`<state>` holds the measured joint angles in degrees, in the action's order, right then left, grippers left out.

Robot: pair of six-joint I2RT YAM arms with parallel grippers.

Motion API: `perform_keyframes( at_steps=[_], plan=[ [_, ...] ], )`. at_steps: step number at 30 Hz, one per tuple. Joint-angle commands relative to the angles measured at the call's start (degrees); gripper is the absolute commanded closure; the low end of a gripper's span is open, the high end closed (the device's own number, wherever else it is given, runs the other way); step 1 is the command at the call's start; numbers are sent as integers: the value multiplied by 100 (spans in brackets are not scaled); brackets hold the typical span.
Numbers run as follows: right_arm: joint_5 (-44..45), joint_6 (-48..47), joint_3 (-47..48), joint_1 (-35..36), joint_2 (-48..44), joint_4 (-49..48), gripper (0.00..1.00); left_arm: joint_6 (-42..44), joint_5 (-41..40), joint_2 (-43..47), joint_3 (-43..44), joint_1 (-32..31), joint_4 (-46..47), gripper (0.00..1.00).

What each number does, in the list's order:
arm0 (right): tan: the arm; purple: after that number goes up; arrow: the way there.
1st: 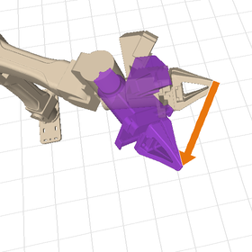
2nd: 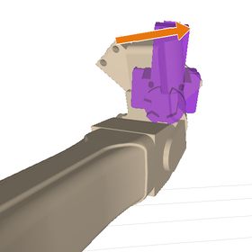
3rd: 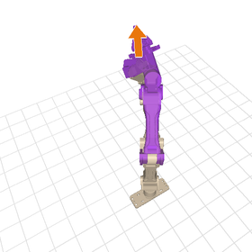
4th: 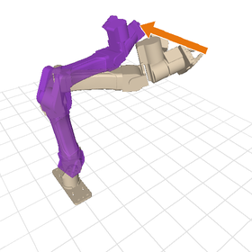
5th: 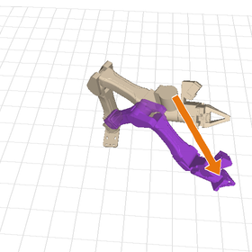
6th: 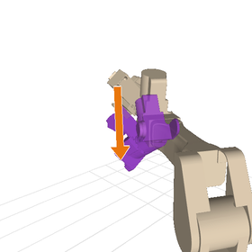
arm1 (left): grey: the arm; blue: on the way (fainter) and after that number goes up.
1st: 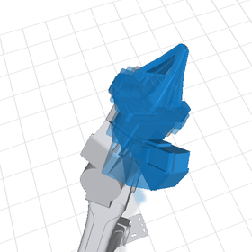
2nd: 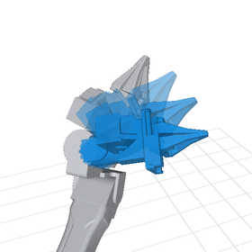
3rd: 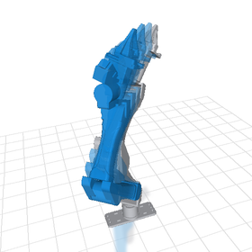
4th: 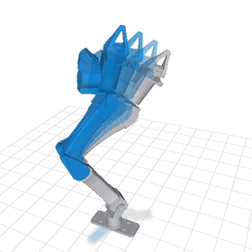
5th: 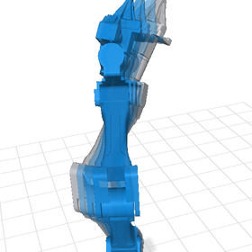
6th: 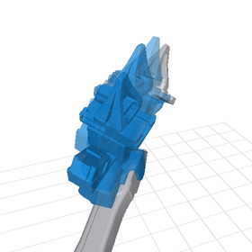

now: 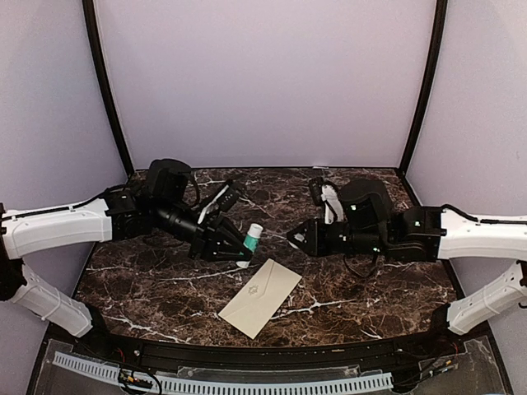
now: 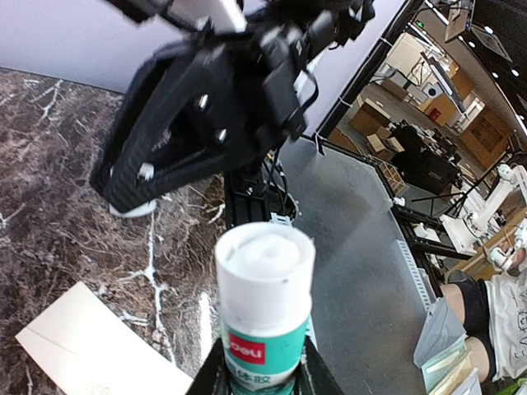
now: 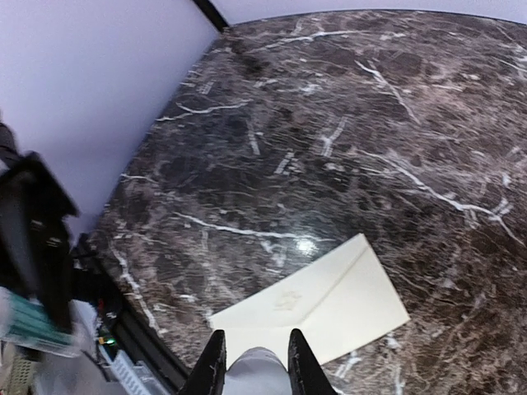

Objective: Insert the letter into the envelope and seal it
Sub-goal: Adjust the solid glue cap at the center of the board.

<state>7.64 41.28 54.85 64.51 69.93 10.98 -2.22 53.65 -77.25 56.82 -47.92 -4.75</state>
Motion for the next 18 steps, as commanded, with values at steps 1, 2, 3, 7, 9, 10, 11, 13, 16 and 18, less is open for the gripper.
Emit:
perform_keyframes(
  at_steps=[1, 2, 3, 7, 9, 10, 11, 13, 16, 18],
  plan=[
    [1299, -5, -187, -110, 503, 763, 84, -118, -145, 366, -68, 335, 327, 100],
    [1353, 1, -285, -180, 598, 717, 84, -124, -149, 381, -71, 408, 344, 100],
    [1410, 29, -419, -240, 710, 635, 84, -144, -174, 416, -77, 429, 352, 100],
    [1504, 85, -817, -575, 1057, 214, 84, -165, -224, 453, -108, 461, 387, 100],
    [1564, 116, -936, -702, 1246, 44, 83, -173, -224, 418, -101, 462, 373, 100],
    [1587, 122, -988, -748, 1342, -37, 82, -182, -208, 397, -94, 462, 371, 100],
    [1603, 122, -1019, -788, 1449, -96, 82, -187, -202, 396, -93, 461, 370, 100],
    [1634, 144, -1033, -846, 1720, -160, 82, -186, -188, 384, -84, 460, 370, 100],
    [1668, 211, -989, -877, 2051, -176, 78, -176, -204, 386, -92, 459, 370, 100],
    [1675, 275, -932, -889, 2251, -132, 76, -181, -199, 380, -92, 460, 367, 100]
  ],
)
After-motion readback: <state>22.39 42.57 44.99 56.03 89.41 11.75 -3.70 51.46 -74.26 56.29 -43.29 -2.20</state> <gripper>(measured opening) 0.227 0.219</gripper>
